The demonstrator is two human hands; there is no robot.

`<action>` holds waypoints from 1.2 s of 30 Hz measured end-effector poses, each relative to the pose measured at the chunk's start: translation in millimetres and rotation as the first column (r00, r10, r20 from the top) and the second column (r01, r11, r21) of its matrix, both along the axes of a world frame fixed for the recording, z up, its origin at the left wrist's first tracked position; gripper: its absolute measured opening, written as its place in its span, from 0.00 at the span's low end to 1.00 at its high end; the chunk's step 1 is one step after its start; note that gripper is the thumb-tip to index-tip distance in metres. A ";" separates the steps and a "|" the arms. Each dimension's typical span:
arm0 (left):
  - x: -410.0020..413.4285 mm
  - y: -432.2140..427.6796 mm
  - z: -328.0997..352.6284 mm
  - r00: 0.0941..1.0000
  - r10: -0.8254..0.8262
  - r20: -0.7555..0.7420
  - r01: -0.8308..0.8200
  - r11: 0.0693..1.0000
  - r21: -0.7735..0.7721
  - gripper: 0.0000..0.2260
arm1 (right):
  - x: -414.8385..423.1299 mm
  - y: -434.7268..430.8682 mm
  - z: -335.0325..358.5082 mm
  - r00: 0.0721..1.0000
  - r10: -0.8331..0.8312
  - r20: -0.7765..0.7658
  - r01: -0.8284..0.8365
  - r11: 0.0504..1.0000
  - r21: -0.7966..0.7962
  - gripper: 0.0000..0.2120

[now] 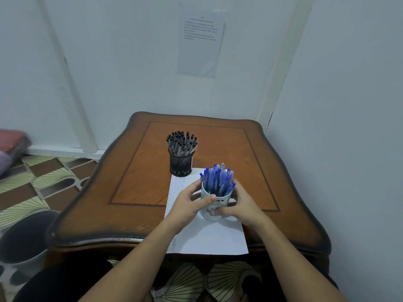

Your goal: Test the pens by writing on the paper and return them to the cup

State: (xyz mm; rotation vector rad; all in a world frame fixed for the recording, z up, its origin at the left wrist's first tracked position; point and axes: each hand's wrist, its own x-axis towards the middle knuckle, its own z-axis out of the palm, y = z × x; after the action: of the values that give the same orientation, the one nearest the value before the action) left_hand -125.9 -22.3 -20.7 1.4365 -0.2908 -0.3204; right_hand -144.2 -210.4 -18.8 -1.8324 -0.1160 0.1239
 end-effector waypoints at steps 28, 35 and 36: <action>13.1 10.8 -33.2 0.889 -0.230 0.396 -0.239 0.505 0.829 0.35 | 82.4 -13.4 -9.3 0.946 -0.317 0.064 0.322 0.901 -0.292 0.30; -17.8 15.8 -32.5 0.852 -0.243 0.465 -0.279 0.541 0.794 0.29 | -57.2 -11.6 -16.7 0.997 -0.073 -0.025 0.031 0.679 -0.734 0.28; -31.9 20.7 -34.8 0.843 -0.269 0.465 -0.273 0.531 0.802 0.30 | -79.3 -11.9 -12.7 0.995 -0.042 -0.094 -0.040 0.686 -0.727 0.31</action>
State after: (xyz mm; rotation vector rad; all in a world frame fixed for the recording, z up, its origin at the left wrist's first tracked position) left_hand -157.8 -1.6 -55.5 2.5449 -0.6602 -0.0033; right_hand -223.5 -222.3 -31.5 -2.6318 0.0184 0.2987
